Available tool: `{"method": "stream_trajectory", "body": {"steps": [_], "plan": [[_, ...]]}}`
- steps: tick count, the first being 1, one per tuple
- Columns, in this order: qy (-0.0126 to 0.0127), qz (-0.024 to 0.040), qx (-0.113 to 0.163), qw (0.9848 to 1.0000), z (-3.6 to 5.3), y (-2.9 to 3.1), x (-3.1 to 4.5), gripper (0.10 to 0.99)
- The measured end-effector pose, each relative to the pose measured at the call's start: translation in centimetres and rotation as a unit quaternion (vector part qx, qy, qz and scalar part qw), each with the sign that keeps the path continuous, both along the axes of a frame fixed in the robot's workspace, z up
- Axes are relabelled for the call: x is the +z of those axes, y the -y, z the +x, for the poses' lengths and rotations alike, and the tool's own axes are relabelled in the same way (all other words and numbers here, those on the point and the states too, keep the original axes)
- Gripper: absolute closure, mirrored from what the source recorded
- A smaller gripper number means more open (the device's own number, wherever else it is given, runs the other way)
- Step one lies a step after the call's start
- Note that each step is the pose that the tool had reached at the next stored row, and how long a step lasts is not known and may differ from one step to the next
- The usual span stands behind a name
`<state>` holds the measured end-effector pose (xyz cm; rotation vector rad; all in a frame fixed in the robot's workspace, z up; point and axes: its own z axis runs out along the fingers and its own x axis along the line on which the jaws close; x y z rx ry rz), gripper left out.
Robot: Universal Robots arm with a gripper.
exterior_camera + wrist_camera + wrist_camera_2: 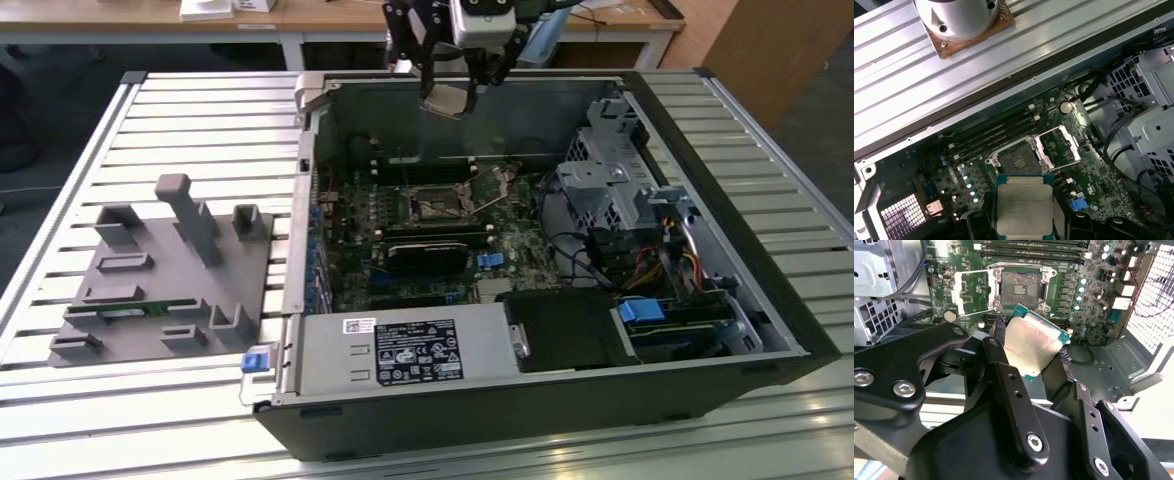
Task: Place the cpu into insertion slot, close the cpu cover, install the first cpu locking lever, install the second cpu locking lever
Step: 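Place the cpu into insertion slot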
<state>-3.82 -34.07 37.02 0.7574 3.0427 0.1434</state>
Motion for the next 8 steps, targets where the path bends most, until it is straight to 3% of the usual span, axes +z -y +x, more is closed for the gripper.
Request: {"method": "stream_trajectory", "body": {"steps": [8], "plan": [[0.0,0.0,-0.023,0.9997,0.0,0.0,-0.02,0.545]]}}
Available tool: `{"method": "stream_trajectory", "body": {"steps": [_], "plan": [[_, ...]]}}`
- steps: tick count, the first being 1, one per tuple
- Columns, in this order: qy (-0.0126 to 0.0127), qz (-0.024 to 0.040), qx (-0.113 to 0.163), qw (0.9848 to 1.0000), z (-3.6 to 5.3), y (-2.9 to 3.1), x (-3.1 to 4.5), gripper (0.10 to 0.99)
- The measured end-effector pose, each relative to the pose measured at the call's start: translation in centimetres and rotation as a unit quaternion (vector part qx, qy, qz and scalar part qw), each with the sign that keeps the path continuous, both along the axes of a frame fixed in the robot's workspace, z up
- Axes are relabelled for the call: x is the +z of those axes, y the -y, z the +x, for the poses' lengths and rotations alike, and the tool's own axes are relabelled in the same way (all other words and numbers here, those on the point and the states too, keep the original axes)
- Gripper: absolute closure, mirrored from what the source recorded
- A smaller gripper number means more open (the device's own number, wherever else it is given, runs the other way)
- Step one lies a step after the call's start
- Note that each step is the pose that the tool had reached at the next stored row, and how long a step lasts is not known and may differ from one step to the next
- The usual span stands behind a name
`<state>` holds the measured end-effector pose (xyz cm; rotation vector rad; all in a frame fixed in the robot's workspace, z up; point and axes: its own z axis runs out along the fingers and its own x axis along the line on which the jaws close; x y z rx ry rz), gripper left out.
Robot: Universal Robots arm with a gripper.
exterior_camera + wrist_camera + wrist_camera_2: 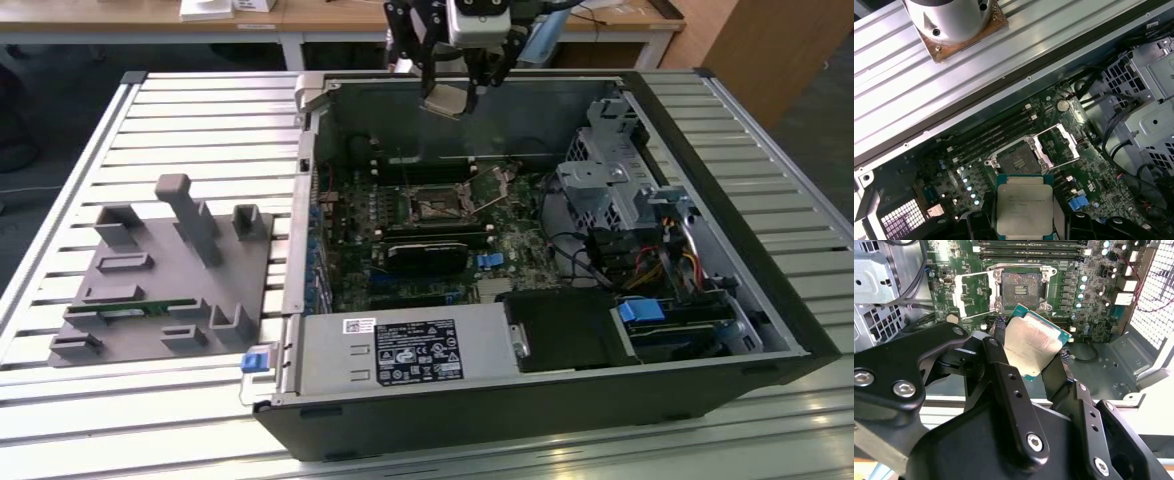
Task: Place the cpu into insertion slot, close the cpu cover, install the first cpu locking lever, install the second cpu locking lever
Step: 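Place the cpu into insertion slot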
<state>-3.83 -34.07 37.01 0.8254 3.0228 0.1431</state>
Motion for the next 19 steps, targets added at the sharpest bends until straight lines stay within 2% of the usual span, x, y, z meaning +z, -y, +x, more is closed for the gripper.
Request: {"method": "stream_trajectory", "body": {"steps": [8,19], "plan": [[0.0,0.0001,-0.03,0.9995,-0.01,0.0,-0.03,0.545],[0.0,0.0,-0.062,0.998,-0.01,0.0,-0.05,0.545]]}}
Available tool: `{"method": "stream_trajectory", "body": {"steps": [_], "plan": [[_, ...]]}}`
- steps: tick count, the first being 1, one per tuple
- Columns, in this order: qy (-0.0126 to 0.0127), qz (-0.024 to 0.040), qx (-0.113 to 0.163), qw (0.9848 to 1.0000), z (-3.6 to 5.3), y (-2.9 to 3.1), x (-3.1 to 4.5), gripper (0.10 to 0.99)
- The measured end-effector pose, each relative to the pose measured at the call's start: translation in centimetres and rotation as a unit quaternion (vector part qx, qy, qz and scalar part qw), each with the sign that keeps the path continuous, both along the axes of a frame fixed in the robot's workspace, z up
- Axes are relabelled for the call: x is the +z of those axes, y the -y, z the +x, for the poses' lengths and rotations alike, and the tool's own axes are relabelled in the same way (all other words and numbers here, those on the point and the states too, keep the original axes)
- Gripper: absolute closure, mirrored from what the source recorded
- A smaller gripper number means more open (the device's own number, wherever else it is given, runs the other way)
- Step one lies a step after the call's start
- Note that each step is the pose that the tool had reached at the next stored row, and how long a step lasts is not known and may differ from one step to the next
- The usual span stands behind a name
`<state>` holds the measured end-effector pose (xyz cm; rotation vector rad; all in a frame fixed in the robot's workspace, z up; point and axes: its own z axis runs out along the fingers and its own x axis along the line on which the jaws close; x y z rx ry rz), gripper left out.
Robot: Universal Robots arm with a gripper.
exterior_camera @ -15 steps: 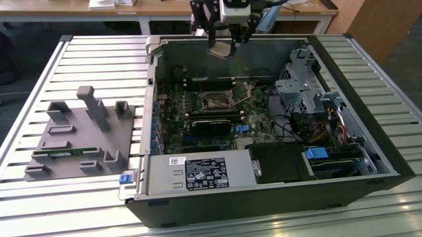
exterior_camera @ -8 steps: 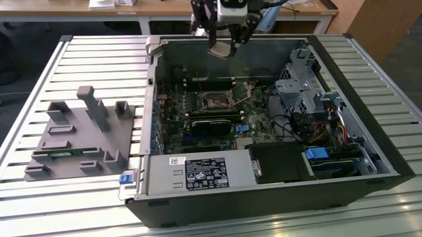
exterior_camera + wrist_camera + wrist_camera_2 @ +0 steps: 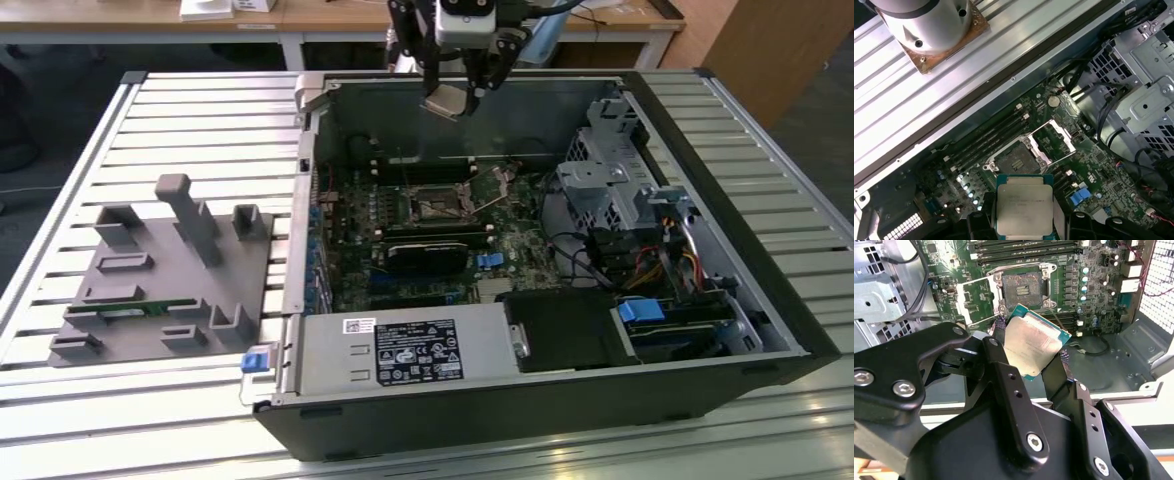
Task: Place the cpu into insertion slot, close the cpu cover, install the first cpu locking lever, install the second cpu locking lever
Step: 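Place the cpu into insertion slot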
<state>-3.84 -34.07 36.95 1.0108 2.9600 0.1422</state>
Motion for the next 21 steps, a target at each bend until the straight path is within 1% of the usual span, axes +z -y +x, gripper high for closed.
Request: {"method": "stream_trajectory", "body": {"steps": [11,21], "plan": [[0.0,0.0,-0.033,0.9995,0.0,0.0,-0.03,0.545],[0.0,0.0,-0.062,0.9981,-0.01,0.0,-0.05,0.545]]}}
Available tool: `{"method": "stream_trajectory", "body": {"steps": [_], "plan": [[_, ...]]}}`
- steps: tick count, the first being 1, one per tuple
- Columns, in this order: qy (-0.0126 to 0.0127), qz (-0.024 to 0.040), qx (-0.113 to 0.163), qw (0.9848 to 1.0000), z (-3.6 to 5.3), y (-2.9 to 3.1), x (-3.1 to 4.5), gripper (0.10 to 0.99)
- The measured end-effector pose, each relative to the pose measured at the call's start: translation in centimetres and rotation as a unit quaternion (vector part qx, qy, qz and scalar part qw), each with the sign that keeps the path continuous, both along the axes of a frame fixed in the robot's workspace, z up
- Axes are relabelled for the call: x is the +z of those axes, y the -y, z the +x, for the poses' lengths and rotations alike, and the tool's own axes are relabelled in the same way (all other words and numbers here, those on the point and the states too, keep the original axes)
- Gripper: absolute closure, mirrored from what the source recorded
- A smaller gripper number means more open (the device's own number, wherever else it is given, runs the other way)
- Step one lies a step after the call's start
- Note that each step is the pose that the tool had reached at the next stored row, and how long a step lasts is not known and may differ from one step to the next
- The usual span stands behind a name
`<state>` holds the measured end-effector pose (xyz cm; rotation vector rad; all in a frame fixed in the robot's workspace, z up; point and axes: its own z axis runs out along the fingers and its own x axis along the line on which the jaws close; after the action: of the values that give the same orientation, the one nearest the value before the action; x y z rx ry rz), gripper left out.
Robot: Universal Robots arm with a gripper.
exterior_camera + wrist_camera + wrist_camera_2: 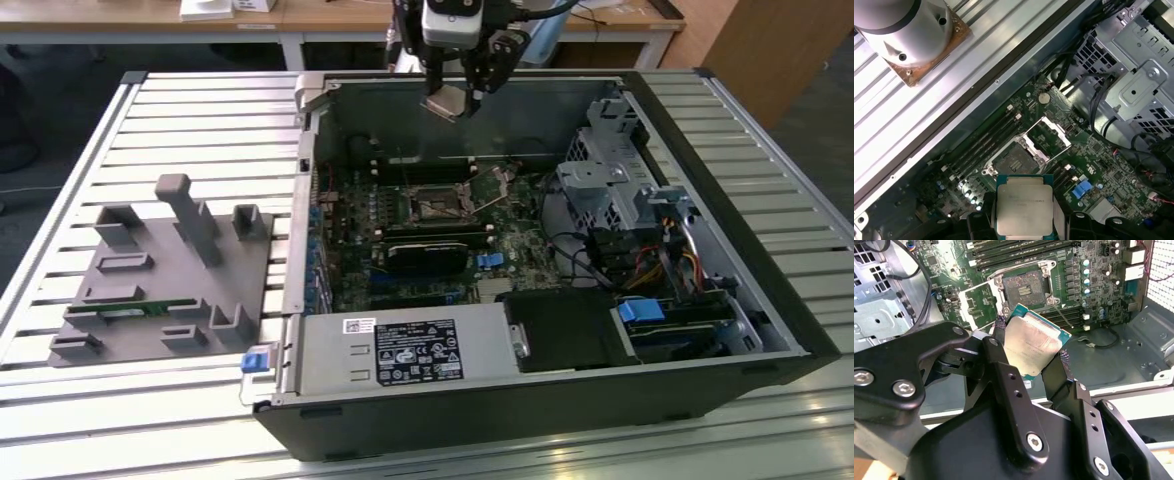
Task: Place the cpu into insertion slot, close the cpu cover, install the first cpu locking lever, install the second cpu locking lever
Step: 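Place the cpu into insertion slot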
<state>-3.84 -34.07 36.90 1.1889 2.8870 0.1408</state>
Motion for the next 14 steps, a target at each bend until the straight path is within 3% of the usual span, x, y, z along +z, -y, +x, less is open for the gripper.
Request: {"method": "stream_trajectory", "body": {"steps": [14], "plan": [[0.0,0.0,-0.043,0.9991,-0.02,0.0,-0.04,0.545]]}}
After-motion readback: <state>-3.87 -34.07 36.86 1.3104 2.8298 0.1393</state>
